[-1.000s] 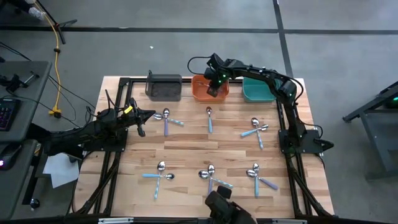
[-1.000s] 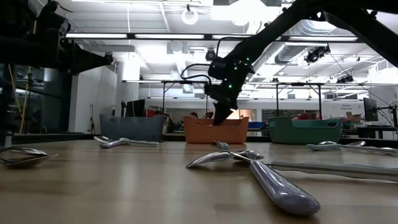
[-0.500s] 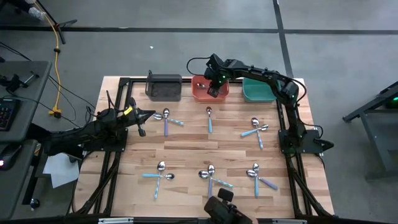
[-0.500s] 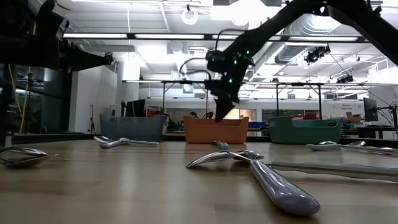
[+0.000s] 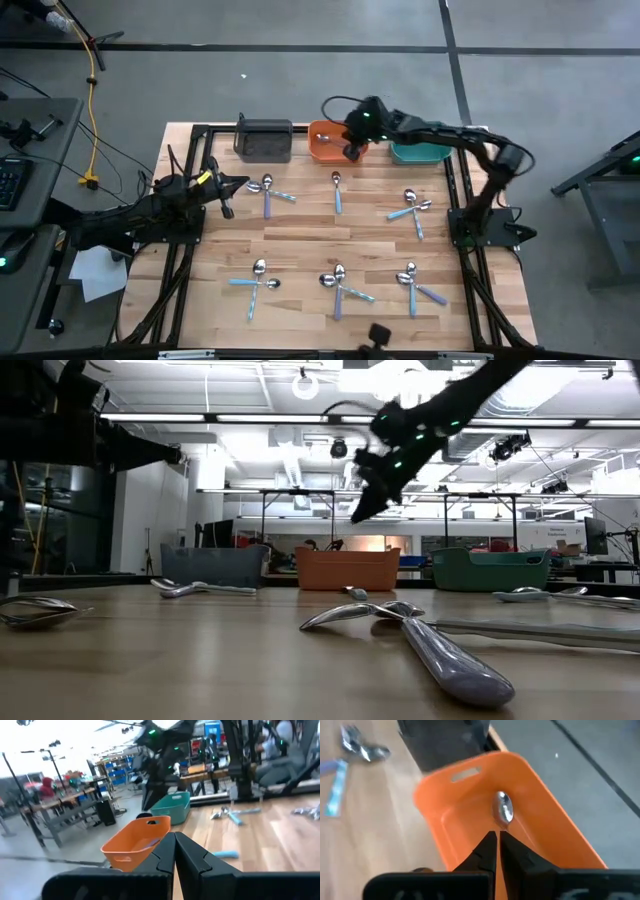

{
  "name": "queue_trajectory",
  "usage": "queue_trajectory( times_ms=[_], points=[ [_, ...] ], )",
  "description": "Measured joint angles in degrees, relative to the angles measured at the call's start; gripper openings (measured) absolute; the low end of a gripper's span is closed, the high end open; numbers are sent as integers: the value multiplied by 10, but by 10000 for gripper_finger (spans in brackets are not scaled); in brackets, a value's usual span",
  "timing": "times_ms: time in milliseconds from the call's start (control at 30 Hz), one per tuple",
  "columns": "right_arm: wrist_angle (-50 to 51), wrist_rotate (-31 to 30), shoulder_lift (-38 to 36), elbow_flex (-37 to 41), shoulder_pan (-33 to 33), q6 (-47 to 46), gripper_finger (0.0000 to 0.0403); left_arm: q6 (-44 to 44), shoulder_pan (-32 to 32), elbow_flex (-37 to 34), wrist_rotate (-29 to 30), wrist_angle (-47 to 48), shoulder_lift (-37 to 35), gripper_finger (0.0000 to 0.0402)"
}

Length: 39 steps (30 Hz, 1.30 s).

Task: Sort silverware by color (type)
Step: Put the blue patterned spoon into the black bin

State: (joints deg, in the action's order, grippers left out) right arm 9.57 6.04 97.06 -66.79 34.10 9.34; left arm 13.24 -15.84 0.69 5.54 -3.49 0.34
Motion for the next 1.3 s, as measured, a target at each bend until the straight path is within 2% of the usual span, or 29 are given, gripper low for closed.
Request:
queue_trajectory(
  times_ms=[133,267,400,567,767,900,1100,1300],
  points=[
    [-37,5,-98,91,-22,-28,1,-67,0,0,-2,-8,0,3],
    [-44,5,-196,154,-56,-52,0,-88,0,0,-3,-18,0,3],
    [-43,4,-276,195,-98,-61,0,-108,0,0,-13,-31,2,3],
    [-60,4,-344,236,-152,-61,0,-116,0,0,-61,-31,21,3],
    [-111,-4,-363,286,-209,-61,5,-116,0,0,-64,-83,65,3],
    [-120,-59,-363,293,-239,-61,23,-108,1,0,-64,-122,97,3],
    [-164,-91,-363,293,-264,-93,55,-97,1,0,-63,-188,136,3],
    [-213,-109,-354,301,-274,-83,61,-107,1,0,-61,-228,150,3]
  ],
)
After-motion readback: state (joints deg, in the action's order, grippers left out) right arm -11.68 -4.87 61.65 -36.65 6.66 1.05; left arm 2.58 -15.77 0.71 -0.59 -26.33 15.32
